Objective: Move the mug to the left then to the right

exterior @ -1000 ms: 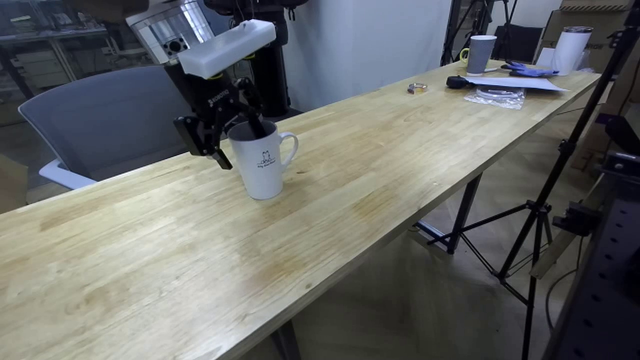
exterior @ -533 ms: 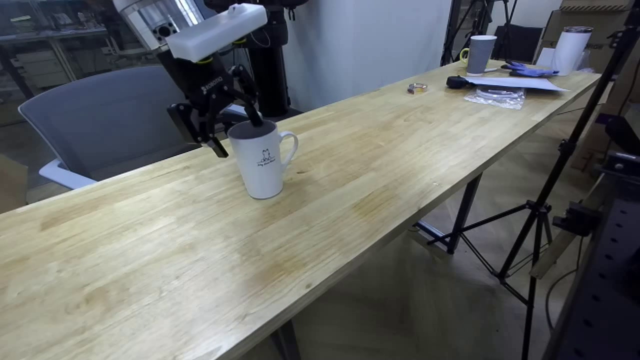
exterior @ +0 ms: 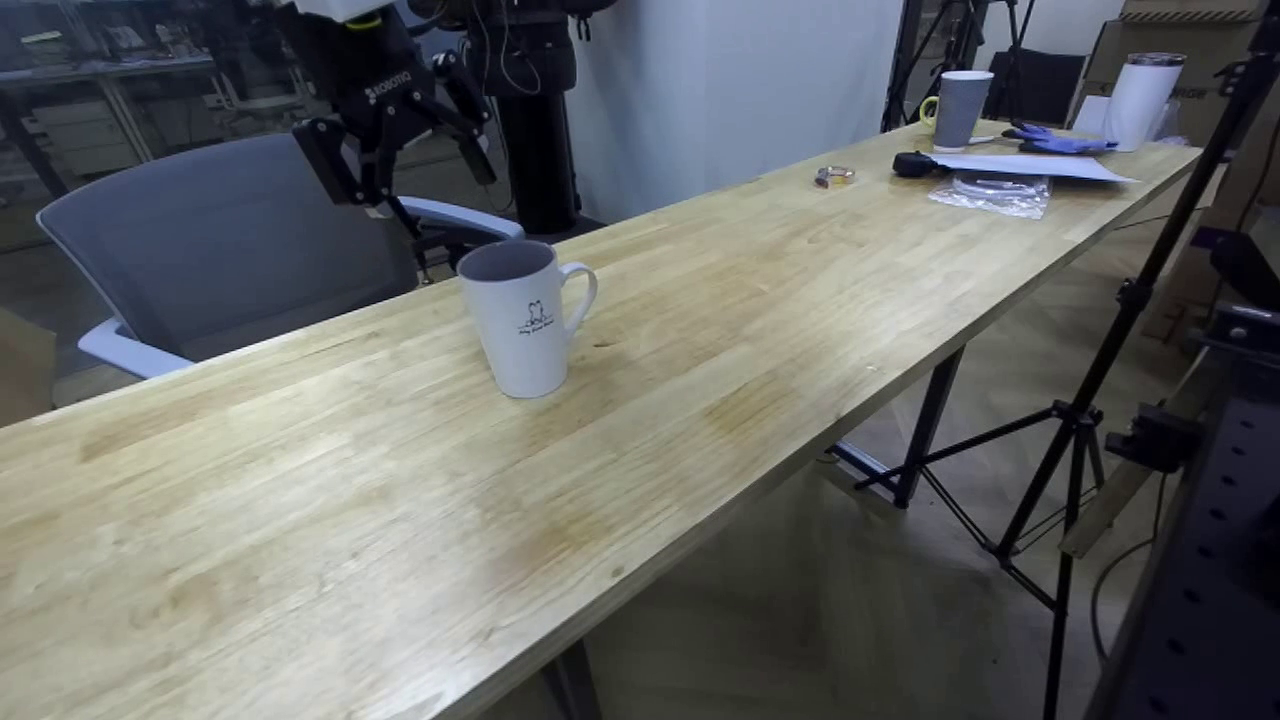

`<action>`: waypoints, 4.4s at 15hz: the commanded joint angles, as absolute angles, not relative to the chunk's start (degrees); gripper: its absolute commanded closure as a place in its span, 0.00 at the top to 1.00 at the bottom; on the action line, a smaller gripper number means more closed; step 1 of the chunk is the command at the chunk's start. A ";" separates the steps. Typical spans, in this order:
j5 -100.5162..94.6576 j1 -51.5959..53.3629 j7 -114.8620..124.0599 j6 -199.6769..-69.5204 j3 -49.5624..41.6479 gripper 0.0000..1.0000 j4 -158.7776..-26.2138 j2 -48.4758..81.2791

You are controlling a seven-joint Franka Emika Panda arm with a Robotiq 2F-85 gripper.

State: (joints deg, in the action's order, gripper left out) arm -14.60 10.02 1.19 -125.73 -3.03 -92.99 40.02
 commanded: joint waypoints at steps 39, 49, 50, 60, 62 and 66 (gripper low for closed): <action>-5.06 2.02 -11.50 -145.77 3.72 1.00 -118.85 28.27; -6.25 2.35 -11.99 -145.21 3.42 1.00 -116.83 31.69; -6.28 2.33 -12.07 -145.25 3.39 1.00 -116.73 31.85; -6.43 2.06 -12.52 -144.72 3.01 0.53 -115.27 33.71; -6.31 1.86 -12.74 -144.53 3.03 0.39 -114.94 33.91; -6.22 1.48 -13.08 -144.34 3.07 0.12 -114.56 34.22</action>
